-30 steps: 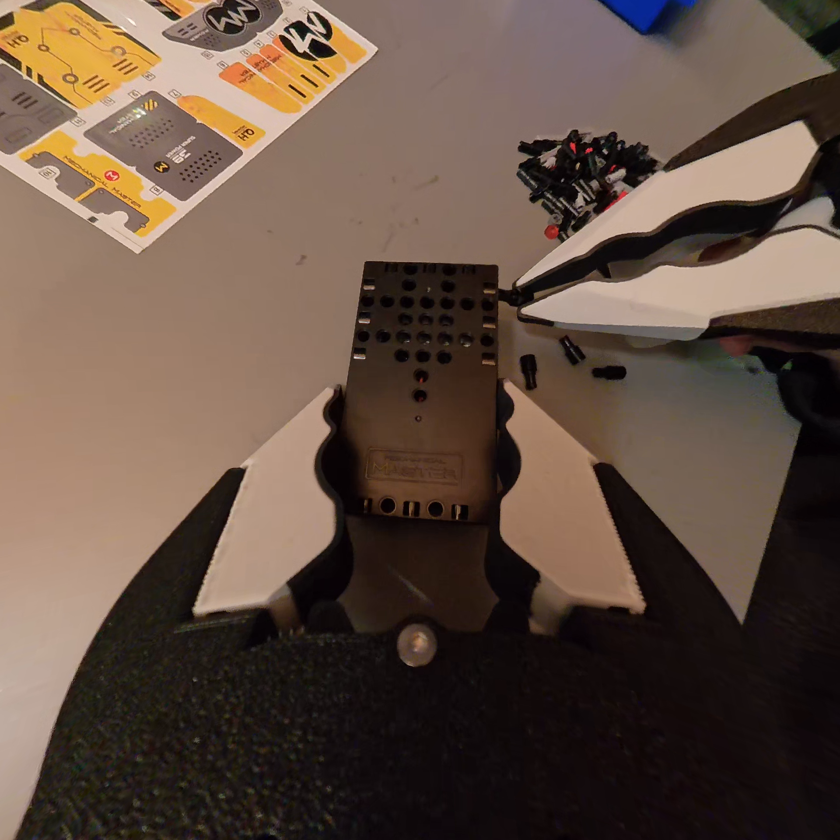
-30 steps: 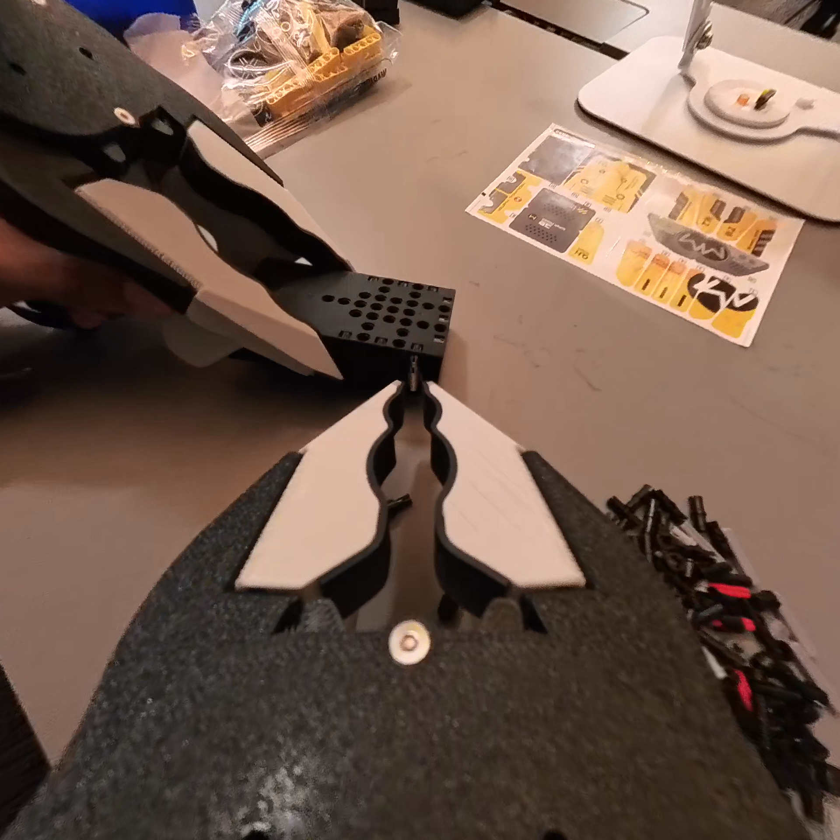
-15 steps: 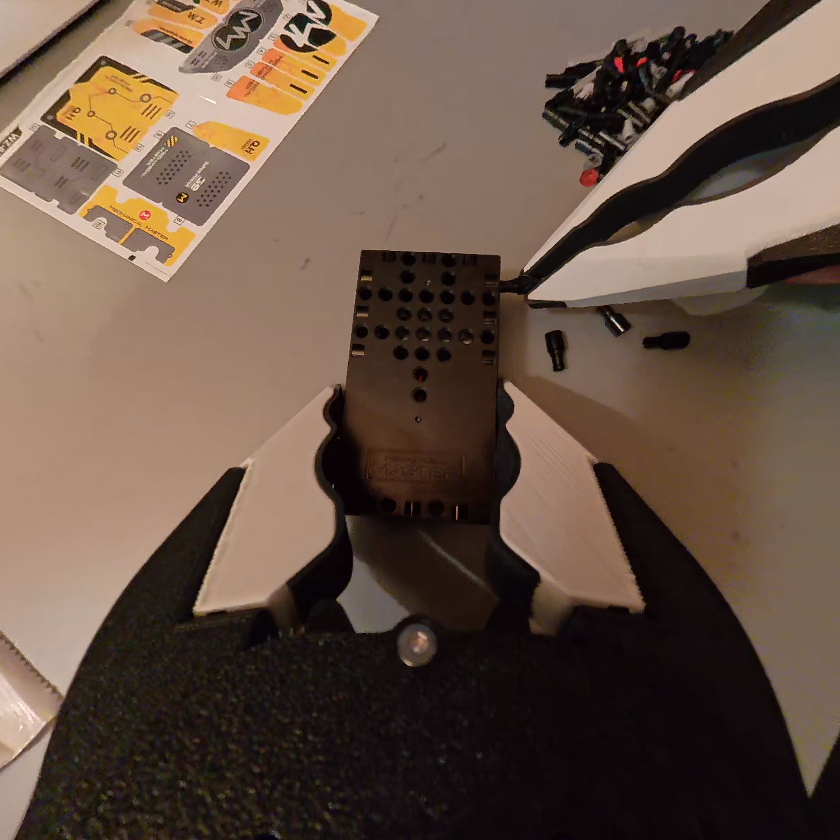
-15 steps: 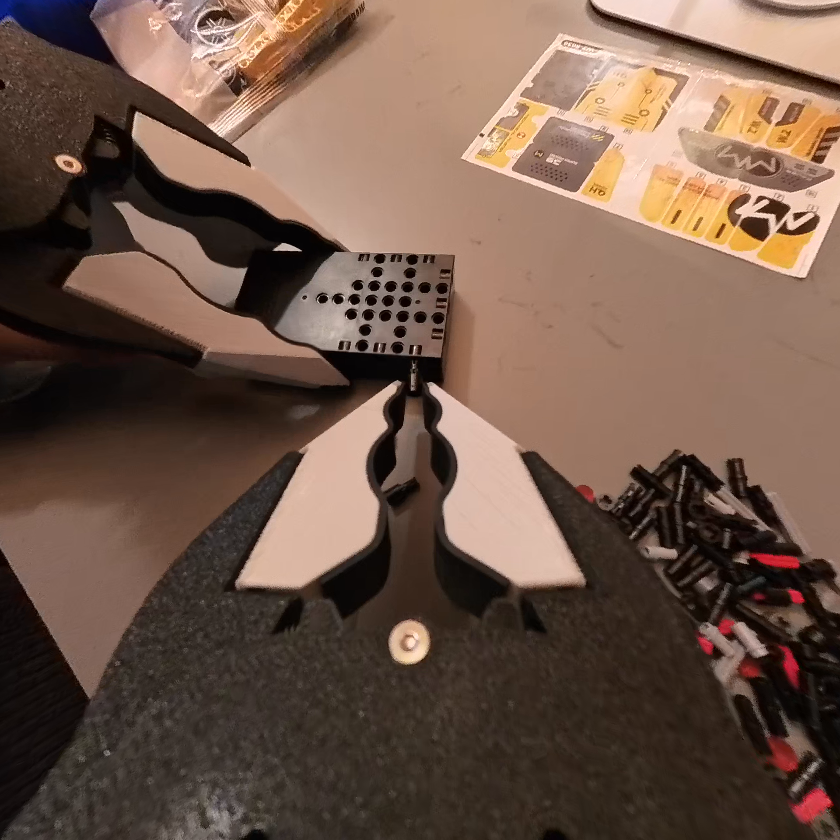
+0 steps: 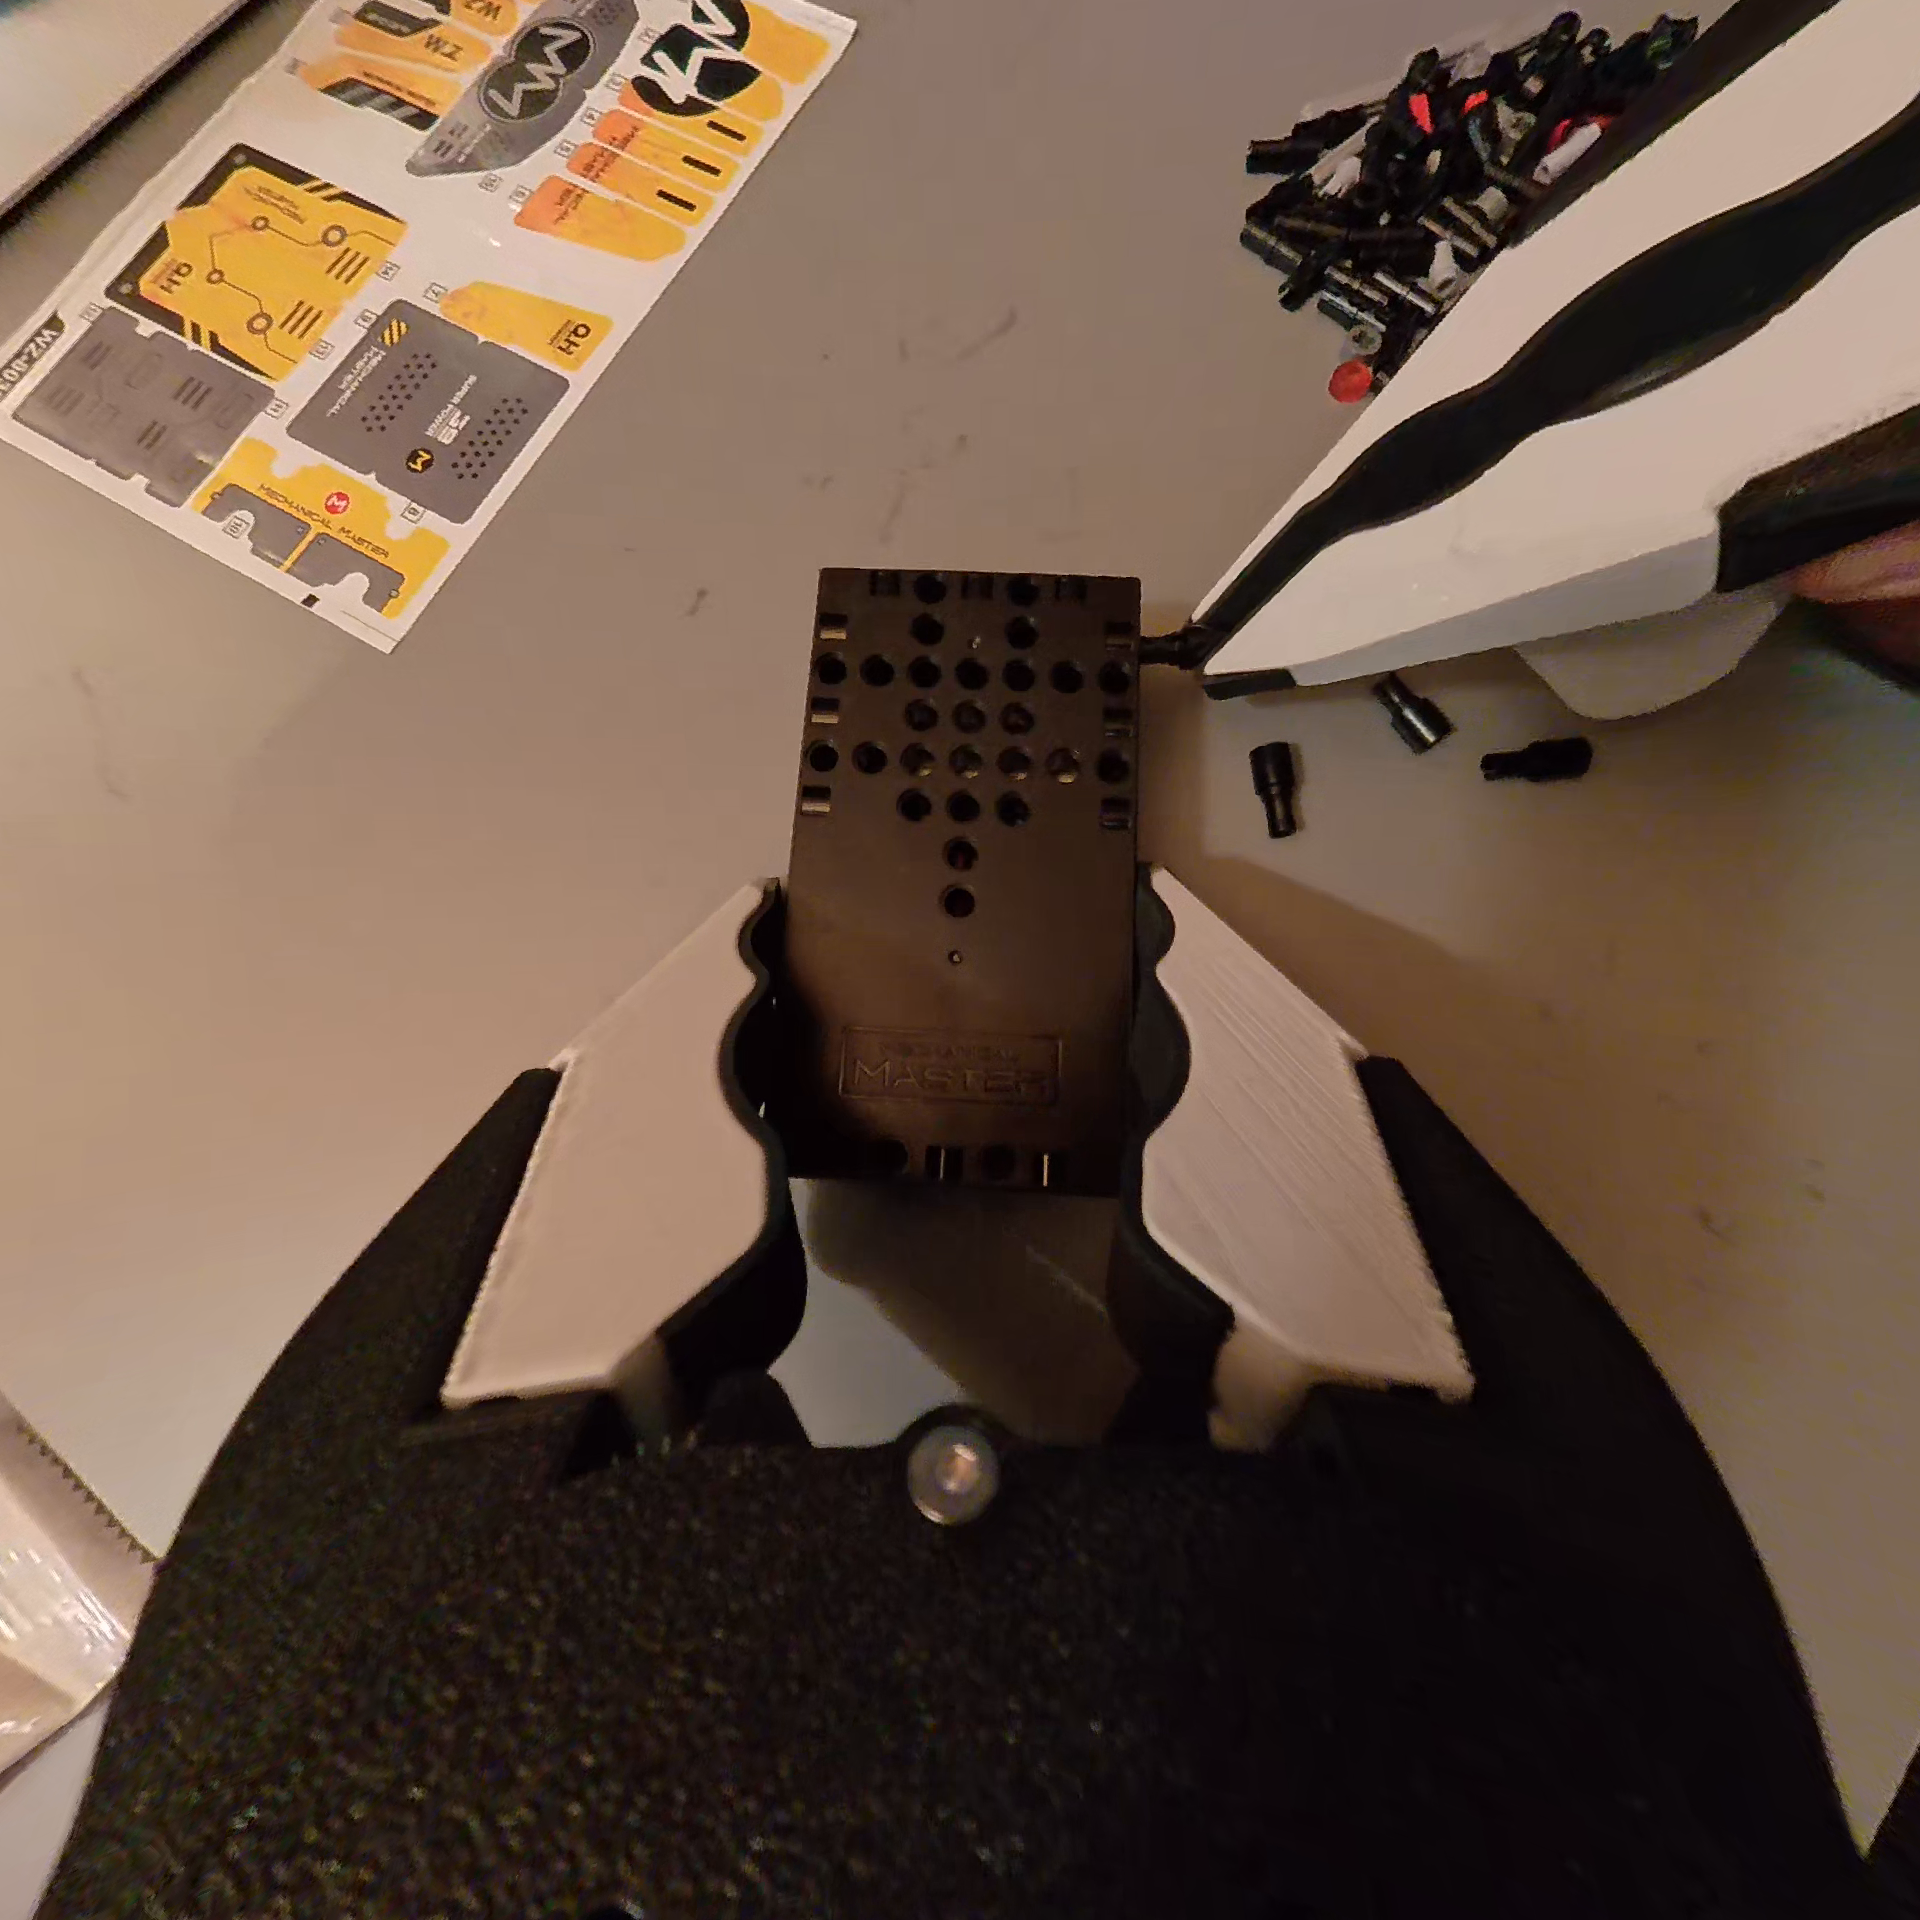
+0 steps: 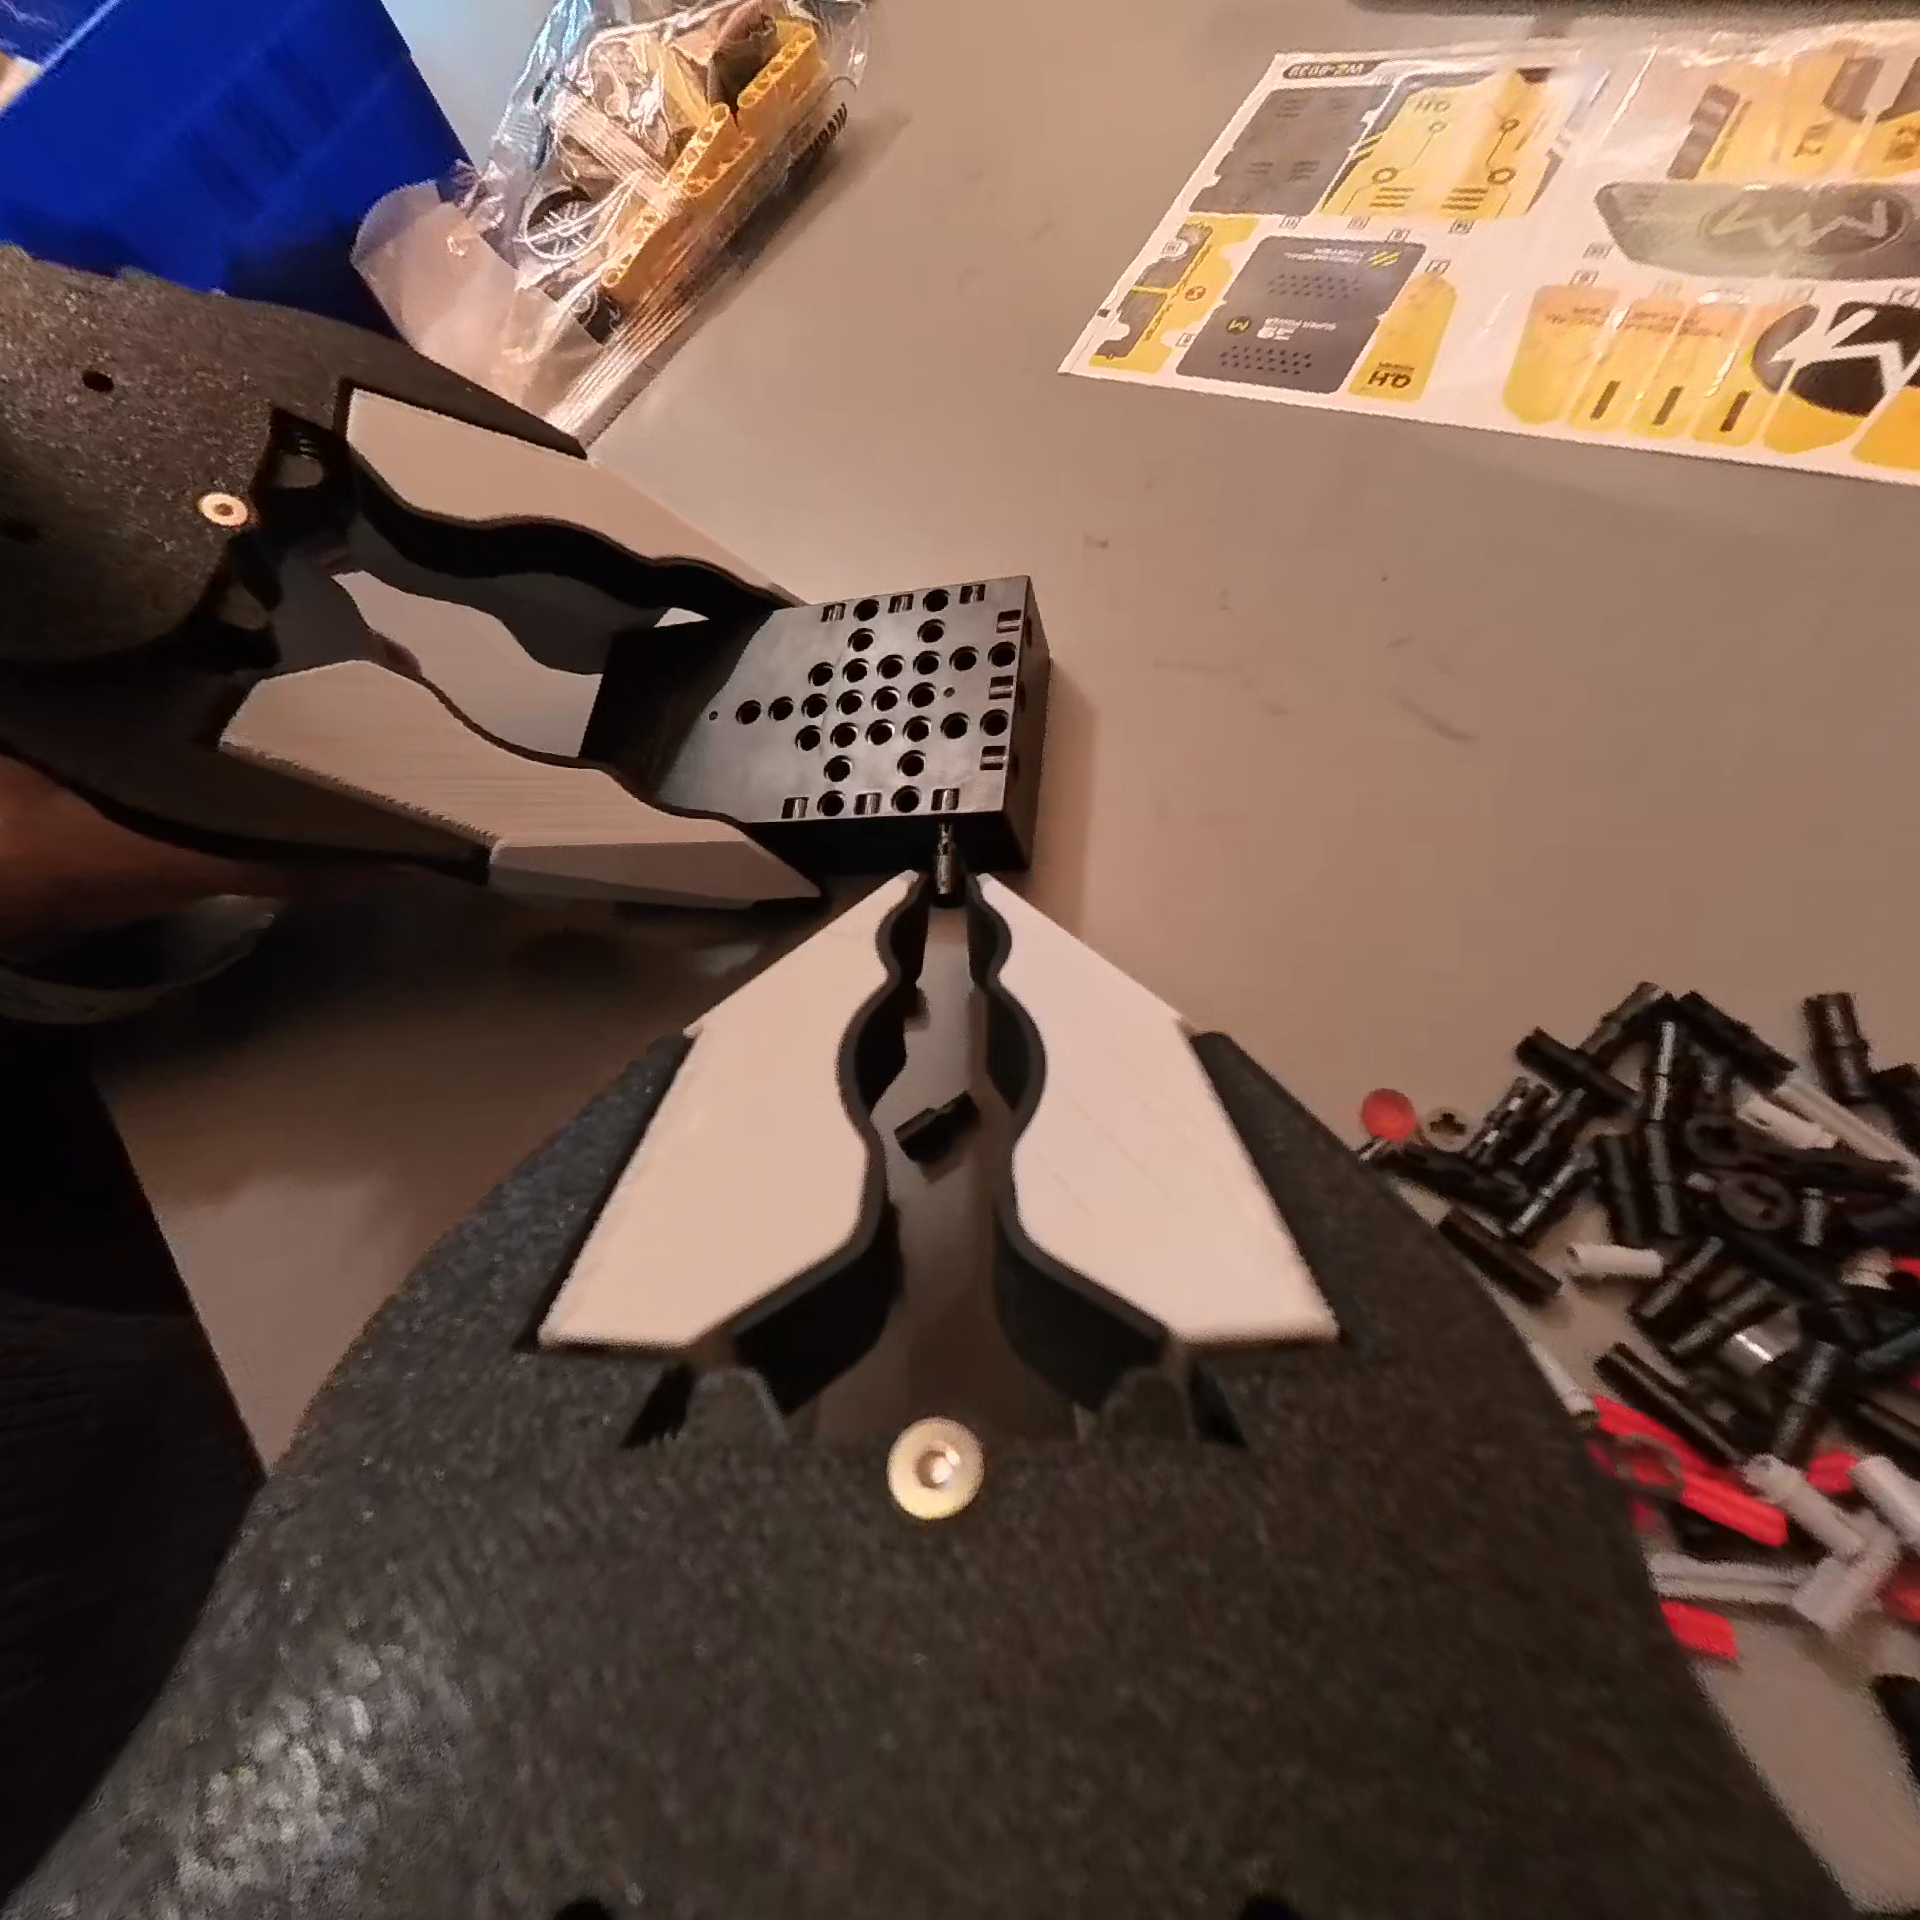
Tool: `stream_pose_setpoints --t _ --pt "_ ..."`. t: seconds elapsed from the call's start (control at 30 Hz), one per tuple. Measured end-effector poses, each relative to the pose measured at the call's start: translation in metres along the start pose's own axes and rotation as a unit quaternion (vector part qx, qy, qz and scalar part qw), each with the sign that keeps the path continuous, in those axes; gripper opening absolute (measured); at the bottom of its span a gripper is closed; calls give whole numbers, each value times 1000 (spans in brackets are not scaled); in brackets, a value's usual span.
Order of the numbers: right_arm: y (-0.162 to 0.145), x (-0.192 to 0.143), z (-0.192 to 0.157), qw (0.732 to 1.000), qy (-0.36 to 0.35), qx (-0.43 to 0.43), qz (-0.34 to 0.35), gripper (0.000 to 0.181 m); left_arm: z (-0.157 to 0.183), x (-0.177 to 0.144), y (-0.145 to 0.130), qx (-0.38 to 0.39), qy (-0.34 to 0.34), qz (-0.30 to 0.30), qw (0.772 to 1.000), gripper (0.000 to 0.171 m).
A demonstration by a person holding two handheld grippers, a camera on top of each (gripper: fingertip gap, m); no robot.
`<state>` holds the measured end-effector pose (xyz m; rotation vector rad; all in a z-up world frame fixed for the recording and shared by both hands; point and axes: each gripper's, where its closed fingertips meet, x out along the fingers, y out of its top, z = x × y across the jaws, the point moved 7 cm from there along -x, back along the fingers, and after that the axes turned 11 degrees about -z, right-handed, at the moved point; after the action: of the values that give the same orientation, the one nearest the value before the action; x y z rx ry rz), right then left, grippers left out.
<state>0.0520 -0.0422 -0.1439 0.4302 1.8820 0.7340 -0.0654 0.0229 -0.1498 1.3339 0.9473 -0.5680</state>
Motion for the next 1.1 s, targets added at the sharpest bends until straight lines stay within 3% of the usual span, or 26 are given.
stream_pose_setpoints --t 0.2,0.67,0.97,1.1 --pt "0 0 0 1000 -3 -6 -1 6 0 0 0 3 -1 -1 1000 66" --pt "3 1 -8 987 -102 -118 -25 6 2 0 0 8 2 -5 1000 66" --pt "3 1 4 999 25 33 -14 5 2 0 1 15 7 -6 1000 66" --pt "4 1 7 996 57 61 -16 6 2 0 1 18 6 -8 1000 66"
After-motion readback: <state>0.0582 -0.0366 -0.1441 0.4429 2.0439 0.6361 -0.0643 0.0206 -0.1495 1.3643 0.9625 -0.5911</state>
